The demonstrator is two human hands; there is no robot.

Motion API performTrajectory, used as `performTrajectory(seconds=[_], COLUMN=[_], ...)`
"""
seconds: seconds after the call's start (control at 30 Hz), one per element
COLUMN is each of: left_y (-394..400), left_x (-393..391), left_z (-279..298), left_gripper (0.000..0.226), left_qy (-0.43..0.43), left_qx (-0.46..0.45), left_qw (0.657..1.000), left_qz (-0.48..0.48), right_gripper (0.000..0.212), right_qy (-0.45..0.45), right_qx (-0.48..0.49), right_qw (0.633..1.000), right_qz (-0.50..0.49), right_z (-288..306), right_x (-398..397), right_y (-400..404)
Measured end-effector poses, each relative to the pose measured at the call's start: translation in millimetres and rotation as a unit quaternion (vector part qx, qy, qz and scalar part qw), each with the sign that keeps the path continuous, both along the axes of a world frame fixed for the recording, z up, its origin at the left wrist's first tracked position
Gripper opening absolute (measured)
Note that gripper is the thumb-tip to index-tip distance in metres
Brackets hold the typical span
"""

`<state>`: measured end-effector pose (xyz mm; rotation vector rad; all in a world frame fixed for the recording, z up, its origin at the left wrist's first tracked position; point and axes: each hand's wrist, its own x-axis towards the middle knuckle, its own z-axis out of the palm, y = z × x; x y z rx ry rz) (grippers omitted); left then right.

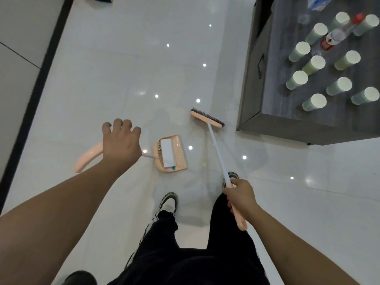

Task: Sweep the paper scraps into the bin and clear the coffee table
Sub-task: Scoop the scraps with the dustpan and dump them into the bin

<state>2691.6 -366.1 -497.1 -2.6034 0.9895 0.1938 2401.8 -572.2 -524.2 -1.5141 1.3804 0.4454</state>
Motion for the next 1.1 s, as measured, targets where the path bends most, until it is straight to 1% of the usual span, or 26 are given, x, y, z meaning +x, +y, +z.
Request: performTrajectory(seconds=[0.07, 0.1, 0.2, 0.27, 0.33, 0.43, 0.5, 0.57, 0.73, 0.8, 0.93, 1.1], left_y=[-18, -30, -53, -54, -45, -28, -20, -13, 9, 14, 11, -16], left_x=[-13, -20, -16, -4, 3, 0, -5, -8, -13, -15, -22, -44], left_z=[-8, -14, -21, -23, -20, -17, -17, -15, -14, -15, -24, -53], left_gripper=[0.024, 0.023, 0.020, 0.020, 0.020, 0.023, 0.024, 0.024, 0.021, 0.020, 0.021, 0.023], left_qy=[-0.023, -0.033, -0.079, -0.104, -0.079, -0.027, -0.015, -0.008, 0.000, 0.002, 0.006, -0.007], left_qx=[-0.005, -0.006, -0.033, -0.056, -0.069, -0.066, -0.069, -0.073, -0.078, -0.077, -0.092, -0.045], left_qw=[0.999, 0.999, 0.996, 0.992, 0.991, 0.988, 0.984, 0.981, 0.986, 0.988, 0.989, 0.996], left_qz=[-0.031, -0.026, 0.025, 0.051, 0.081, 0.136, 0.166, 0.179, 0.148, 0.131, 0.114, 0.076], right_gripper=[0.011, 0.010, 0.012, 0.017, 0.019, 0.011, 0.004, 0.004, 0.015, 0.016, 0.026, 0.020], right_qy=[-0.009, -0.008, -0.004, 0.001, 0.000, 0.002, 0.001, 0.003, 0.012, 0.012, 0.011, 0.003], right_qx=[-0.011, -0.009, 0.004, 0.010, 0.009, -0.004, -0.006, -0.006, -0.007, -0.008, 0.003, 0.036], right_qw=[0.999, 0.999, 0.996, 0.994, 0.993, 0.993, 0.992, 0.990, 0.991, 0.991, 0.995, 0.997], right_qz=[0.036, 0.053, 0.084, 0.106, 0.114, 0.120, 0.126, 0.138, 0.133, 0.133, 0.103, 0.063], right_z=[-16, -26, -51, -63, -68, -68, -68, -68, -65, -64, -63, -76], right_x=[4, 5, 4, -1, -6, -10, -6, 1, 16, 20, 23, 16], right_y=[-21, -34, -67, -87, -100, -104, -101, -96, -74, -65, -56, -64])
